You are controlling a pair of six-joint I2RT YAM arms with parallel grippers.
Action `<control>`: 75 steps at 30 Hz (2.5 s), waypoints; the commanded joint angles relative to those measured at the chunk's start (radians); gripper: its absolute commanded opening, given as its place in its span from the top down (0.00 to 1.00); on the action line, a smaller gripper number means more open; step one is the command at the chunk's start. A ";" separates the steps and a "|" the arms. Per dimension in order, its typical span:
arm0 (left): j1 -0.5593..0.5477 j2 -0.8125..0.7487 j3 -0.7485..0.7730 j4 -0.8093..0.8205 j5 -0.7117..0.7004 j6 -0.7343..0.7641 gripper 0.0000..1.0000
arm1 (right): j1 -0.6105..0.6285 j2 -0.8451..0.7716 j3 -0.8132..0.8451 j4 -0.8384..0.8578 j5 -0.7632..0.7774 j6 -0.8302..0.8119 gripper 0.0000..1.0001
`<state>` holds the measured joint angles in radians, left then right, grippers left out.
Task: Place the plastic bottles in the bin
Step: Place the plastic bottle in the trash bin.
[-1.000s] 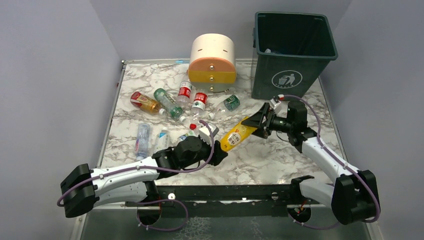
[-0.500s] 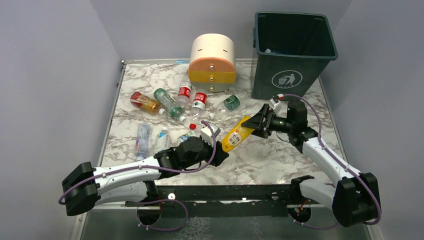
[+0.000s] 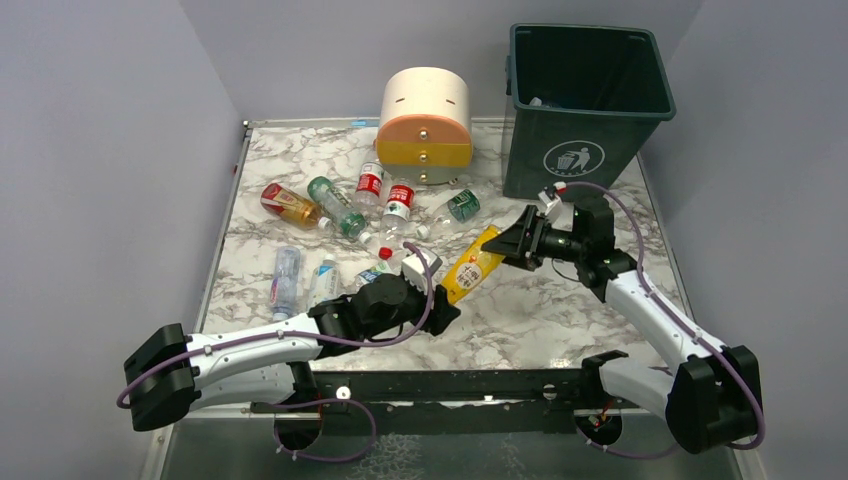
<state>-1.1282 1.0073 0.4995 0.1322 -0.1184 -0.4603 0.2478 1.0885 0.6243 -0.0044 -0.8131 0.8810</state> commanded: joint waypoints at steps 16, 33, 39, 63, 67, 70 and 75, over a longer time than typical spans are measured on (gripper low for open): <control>-0.008 -0.141 0.076 -0.065 -0.028 0.018 0.01 | 0.007 -0.048 0.064 -0.147 0.067 -0.110 0.34; -0.008 -0.379 0.113 -0.198 -0.110 0.012 0.01 | 0.007 -0.028 0.285 -0.234 0.104 -0.155 0.34; -0.008 -0.440 0.121 -0.226 -0.119 0.010 0.01 | 0.007 0.005 0.437 -0.289 0.161 -0.196 0.34; -0.007 -0.441 0.120 -0.272 -0.127 0.000 0.01 | -0.049 0.233 1.083 -0.331 0.205 -0.246 0.32; -0.008 -0.427 0.122 -0.268 -0.123 0.000 0.01 | -0.117 0.282 1.184 -0.335 0.177 -0.240 0.32; -0.008 -0.422 0.118 -0.261 -0.121 0.002 0.01 | -0.228 0.317 1.229 -0.295 0.098 -0.191 0.32; -0.008 -0.410 0.119 -0.249 -0.118 0.007 0.01 | -0.410 0.371 1.241 -0.174 -0.016 -0.077 0.32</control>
<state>-1.1328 0.5930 0.5949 -0.1406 -0.2306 -0.4526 -0.0639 1.4231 1.8454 -0.2916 -0.7174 0.7059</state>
